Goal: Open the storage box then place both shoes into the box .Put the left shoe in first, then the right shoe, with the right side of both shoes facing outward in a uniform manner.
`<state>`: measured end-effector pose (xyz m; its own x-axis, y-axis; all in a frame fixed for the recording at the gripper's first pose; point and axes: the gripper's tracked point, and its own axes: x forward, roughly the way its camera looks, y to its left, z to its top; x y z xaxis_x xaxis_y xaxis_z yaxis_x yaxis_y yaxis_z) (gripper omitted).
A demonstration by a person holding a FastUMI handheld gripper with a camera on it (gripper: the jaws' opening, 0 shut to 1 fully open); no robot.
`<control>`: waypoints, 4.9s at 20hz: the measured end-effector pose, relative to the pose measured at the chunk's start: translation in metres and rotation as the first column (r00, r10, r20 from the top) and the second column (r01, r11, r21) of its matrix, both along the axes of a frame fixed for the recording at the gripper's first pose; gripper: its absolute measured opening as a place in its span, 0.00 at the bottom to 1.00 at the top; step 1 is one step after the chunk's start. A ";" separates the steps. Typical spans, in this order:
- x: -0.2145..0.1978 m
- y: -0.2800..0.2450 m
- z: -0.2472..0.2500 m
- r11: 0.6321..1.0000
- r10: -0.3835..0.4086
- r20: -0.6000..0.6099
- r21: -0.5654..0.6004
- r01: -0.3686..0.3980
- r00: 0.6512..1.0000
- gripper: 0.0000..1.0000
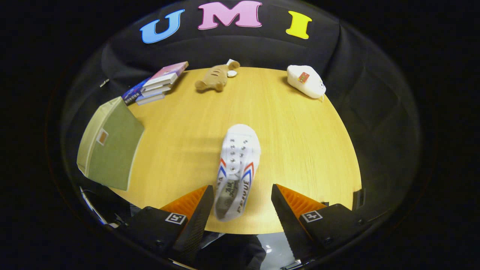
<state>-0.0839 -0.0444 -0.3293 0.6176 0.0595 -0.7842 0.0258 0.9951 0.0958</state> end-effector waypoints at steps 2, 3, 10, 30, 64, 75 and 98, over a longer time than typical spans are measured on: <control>-0.001 -0.009 -0.022 0.999 0.002 -0.022 -0.040 -0.003 1.000 0.92; 0.000 -0.010 -0.030 0.999 0.009 -0.026 -0.042 -0.011 1.000 0.92; 0.011 -0.008 -0.042 0.990 0.079 -0.052 -0.116 -0.085 0.995 0.91; 0.047 0.001 -0.058 0.901 0.030 -0.037 0.434 -0.011 0.999 0.06; 0.034 0.356 0.210 0.754 0.295 -0.109 0.637 -0.161 0.949 0.05; 0.048 0.389 0.136 0.961 0.143 -0.349 0.274 -0.045 0.926 0.05; 0.033 0.426 0.149 0.910 0.216 -0.409 0.413 -0.031 0.887 0.92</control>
